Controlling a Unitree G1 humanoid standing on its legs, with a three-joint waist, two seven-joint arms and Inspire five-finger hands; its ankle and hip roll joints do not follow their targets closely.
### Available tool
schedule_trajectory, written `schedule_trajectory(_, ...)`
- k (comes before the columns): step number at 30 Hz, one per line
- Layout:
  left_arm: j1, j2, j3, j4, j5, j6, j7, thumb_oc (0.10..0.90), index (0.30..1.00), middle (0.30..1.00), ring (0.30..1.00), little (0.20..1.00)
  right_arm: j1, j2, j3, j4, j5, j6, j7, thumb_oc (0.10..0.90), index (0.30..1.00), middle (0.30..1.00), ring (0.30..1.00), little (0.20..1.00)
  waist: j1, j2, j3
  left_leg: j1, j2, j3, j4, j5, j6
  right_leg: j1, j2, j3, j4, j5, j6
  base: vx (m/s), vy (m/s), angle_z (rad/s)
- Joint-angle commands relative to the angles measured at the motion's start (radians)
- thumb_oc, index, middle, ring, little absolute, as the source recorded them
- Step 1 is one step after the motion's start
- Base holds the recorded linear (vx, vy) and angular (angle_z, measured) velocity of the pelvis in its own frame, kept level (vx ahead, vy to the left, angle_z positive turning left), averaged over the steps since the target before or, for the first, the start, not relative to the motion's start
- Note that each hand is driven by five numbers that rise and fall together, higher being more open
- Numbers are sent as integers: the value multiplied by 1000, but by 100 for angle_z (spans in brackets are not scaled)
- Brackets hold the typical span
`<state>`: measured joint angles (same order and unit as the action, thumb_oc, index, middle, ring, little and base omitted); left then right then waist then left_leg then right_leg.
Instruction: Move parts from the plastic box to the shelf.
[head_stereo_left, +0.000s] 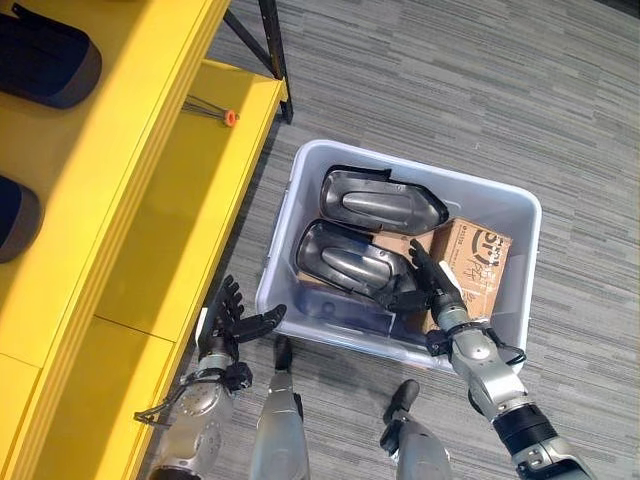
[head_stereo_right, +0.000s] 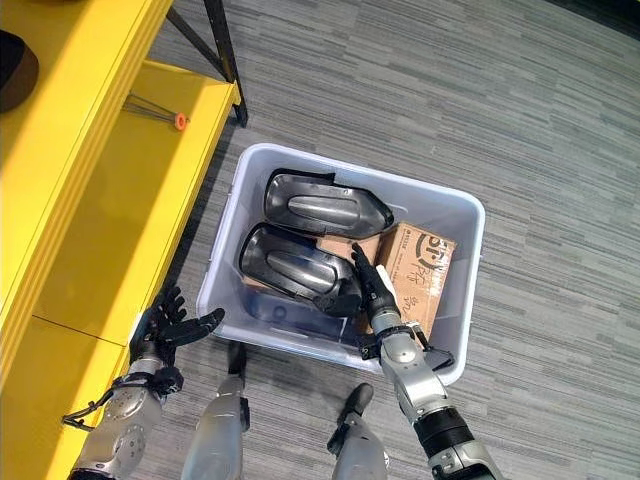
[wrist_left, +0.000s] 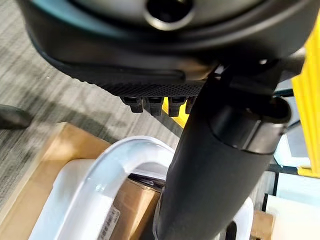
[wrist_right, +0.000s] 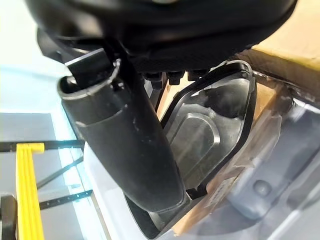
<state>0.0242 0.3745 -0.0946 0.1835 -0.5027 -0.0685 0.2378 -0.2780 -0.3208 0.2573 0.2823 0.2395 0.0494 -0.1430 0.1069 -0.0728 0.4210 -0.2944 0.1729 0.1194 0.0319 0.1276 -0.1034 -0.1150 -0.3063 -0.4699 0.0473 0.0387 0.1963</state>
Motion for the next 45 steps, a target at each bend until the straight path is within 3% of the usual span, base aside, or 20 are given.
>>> schedule_trajectory(1, -33, 40, 59, -103, 81, -84, 34, 900, 1000, 1000, 1000, 1000, -46, 1, -43, -62, 33, -106, -17, 900, 1000, 1000, 1000, 1000, -22, 0, -12, 55, 29, 21, 42, -115, 10, -38, 1, 66, 32, -3, -10, 0, 0, 0)
schedule_trajectory(7, -66, 61, 72, -106, 130, -94, 55, 900, 1000, 1000, 1000, 1000, -38, 7, -50, -67, 45, -115, -20, 900, 1000, 1000, 1000, 1000, -32, -1, -19, 65, 31, 26, 36, -114, 8, -40, 4, 74, 32, -3, -11, 0, 0, 0)
schedule_trajectory(12, -121, 153, 99, -137, 337, -103, 108, 900, 1000, 1000, 1000, 1000, -33, 10, -52, -61, 66, -132, -12, 900, 1000, 1000, 1000, 1000, -45, -1, -32, 78, 34, 34, 32, -117, 5, -41, 4, 87, 37, -10, -11, 1, 6, -5)
schedule_trajectory(20, -193, 286, 127, -157, 541, -94, 162, 900, 1000, 1000, 1000, 1000, -43, 5, -44, -54, 88, -152, -2, 900, 1000, 1000, 1000, 1000, -54, 4, -41, 89, 36, 43, 32, -119, -1, -44, 4, 98, 44, -13, -11, -9, 1, -3)
schedule_trajectory(21, -207, 332, 137, -167, 602, -93, 180, 900, 1000, 1000, 1000, 1000, -42, 2, -42, -50, 93, -156, 1, 900, 1000, 1000, 1000, 1000, -57, 7, -37, 82, 33, 55, 34, -100, 6, -53, 0, 90, 43, 4, -21, -2, 2, -6)
schedule_trajectory(22, -213, 360, 140, -172, 636, -93, 186, 900, 1000, 1000, 1000, 1000, -40, 0, -40, -48, 97, -158, 3, 900, 1000, 1000, 1000, 1000, -59, 11, -44, 93, 35, 47, 31, -118, -2, -45, 4, 101, 44, -12, -11, -78, 9, -7)
schedule_trajectory(27, -230, 427, 148, -201, 712, -99, 195, 900, 1000, 1000, 1000, 1000, -30, -7, -38, -47, 103, -167, 13, 900, 1000, 1000, 1000, 1000, -68, 16, -41, 87, 34, 60, 35, -100, 3, -54, -2, 95, 46, 3, -19, 14, 4, -7)
schedule_trajectory(28, -233, 450, 151, -208, 740, -98, 197, 900, 1000, 1000, 1000, 1000, -26, -9, -37, -46, 103, -167, 16, 900, 1000, 1000, 1000, 1000, -71, 20, -48, 98, 35, 51, 32, -118, -5, -47, 2, 106, 46, -13, -9, -76, 4, -4)
schedule_trajectory(33, -279, 599, 130, -248, 935, -87, 203, 900, 1000, 1000, 1000, 1000, -7, -20, -25, -47, 106, -176, 33, 900, 1000, 1000, 1000, 1000, -84, 32, -50, 90, 33, 65, 37, -100, -1, -57, -3, 104, 49, 2, -17, -16, 1, -2)
schedule_trajectory(45, -428, 777, 4, -288, 1168, -86, 201, 900, 1000, 1000, 1000, 1000, 42, -25, -5, -52, 106, -188, 53, 900, 1000, 1000, 1000, 1000, -113, 51, -62, 100, 30, 72, 33, -97, -5, -63, -4, 114, 54, -2, -14, 0, 0, 0)
